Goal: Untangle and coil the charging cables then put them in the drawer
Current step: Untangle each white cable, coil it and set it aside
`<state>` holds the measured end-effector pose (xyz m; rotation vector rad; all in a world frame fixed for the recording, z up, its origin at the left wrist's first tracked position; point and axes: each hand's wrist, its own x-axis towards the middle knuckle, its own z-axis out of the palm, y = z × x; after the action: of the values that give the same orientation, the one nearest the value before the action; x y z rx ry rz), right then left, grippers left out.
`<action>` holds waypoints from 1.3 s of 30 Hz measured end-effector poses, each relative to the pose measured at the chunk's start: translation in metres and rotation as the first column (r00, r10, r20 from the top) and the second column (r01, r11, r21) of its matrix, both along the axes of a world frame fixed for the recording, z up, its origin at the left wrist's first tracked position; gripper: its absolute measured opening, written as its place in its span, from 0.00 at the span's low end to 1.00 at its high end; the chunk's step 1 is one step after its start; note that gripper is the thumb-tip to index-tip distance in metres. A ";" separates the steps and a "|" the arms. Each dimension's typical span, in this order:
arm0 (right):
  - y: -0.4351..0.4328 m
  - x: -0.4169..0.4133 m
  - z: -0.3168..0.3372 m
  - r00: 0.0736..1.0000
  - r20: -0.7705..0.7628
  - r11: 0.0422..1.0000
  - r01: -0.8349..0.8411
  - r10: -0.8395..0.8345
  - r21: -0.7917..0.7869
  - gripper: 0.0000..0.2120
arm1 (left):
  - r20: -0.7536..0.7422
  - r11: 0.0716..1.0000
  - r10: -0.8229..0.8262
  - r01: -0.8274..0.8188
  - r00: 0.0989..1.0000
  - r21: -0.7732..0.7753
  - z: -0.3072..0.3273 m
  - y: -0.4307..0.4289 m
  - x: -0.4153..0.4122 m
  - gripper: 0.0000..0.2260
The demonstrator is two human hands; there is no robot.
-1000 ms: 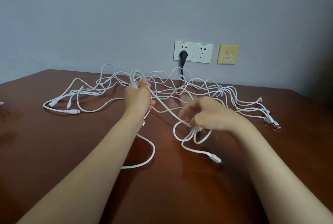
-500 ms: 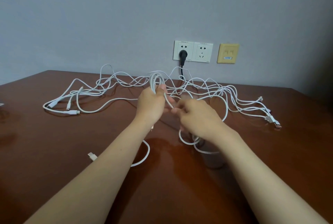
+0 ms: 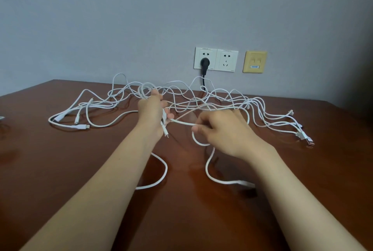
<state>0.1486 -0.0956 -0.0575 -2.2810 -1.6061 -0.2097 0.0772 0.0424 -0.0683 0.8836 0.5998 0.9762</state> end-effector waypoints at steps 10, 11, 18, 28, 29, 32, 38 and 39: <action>0.001 0.009 -0.002 0.994 0.043 0.972 -0.106 0.099 0.211 0.06 | -0.598 0.744 -0.035 0.421 0.801 0.519 -0.012 -0.021 0.008 0.23; 0.001 0.011 -0.003 0.996 0.064 0.979 -0.080 0.069 0.186 0.08 | -0.575 0.762 -0.059 0.409 0.816 0.502 -0.012 -0.021 0.008 0.22; -0.006 0.026 -0.005 0.994 0.043 0.994 0.095 -0.097 0.048 0.12 | -0.017 0.970 -0.236 0.237 0.972 0.047 0.002 -0.002 -0.002 0.18; 0.004 0.007 -0.008 0.996 0.073 0.955 0.023 -0.046 0.295 0.21 | -0.001 0.988 -0.136 0.136 0.991 0.079 -0.003 -0.010 0.006 0.18; 0.006 0.000 -0.010 0.997 0.068 0.946 -0.058 0.038 0.319 0.24 | -0.016 0.984 -0.155 0.155 0.988 0.092 -0.003 -0.014 0.008 0.18; 0.016 -0.012 -0.023 0.977 0.032 0.948 -0.211 0.210 0.238 0.30 | -0.083 0.976 -0.161 0.171 0.983 0.133 -0.006 -0.019 0.011 0.18; 0.014 0.005 -0.017 0.983 0.103 0.959 -0.173 0.153 0.224 0.19 | -0.195 0.939 -0.240 0.279 0.951 0.204 -0.004 -0.017 0.003 0.14; 0.012 0.006 -0.014 0.982 0.134 0.953 -0.167 0.136 0.254 0.15 | -0.272 0.917 -0.250 0.317 0.929 0.241 -0.004 -0.017 0.001 0.14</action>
<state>0.1547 -0.0836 -0.0720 -1.9665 -1.6877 -0.4934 0.0777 0.0252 -0.0725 1.3173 0.5189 0.7026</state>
